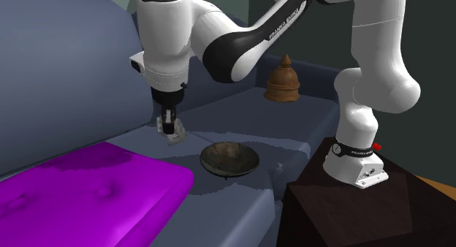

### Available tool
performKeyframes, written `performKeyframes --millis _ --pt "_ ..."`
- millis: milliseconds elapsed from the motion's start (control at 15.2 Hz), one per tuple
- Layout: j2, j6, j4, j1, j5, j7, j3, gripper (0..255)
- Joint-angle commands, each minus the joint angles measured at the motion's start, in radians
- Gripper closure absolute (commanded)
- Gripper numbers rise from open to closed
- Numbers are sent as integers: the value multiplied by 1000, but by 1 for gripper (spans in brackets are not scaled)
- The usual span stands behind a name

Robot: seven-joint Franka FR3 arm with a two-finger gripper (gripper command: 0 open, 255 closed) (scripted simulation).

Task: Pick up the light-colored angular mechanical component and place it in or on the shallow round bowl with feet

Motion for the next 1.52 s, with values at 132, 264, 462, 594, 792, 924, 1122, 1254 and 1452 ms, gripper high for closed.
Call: performKeyframes --millis 132,264,462,594,792,924,1122,1254,1452 --pt "-22 -35 23 -1 20 -30 4 255" --pt "-31 -51 34 -1 28 -43 6 255" --pt "-144 -33 -103 1 47 -22 17 255" --pt "-219 -25 -187 5 63 -12 25 255" --pt "-332 -21 -305 17 93 -2 35 255" --pt "-407 -23 -379 29 116 1 42 255" --pt "-523 -35 -482 54 155 2 51 255" --pt "-578 -46 -527 69 176 2 55 255" --pt "-560 -11 -551 65 161 28 58 255"
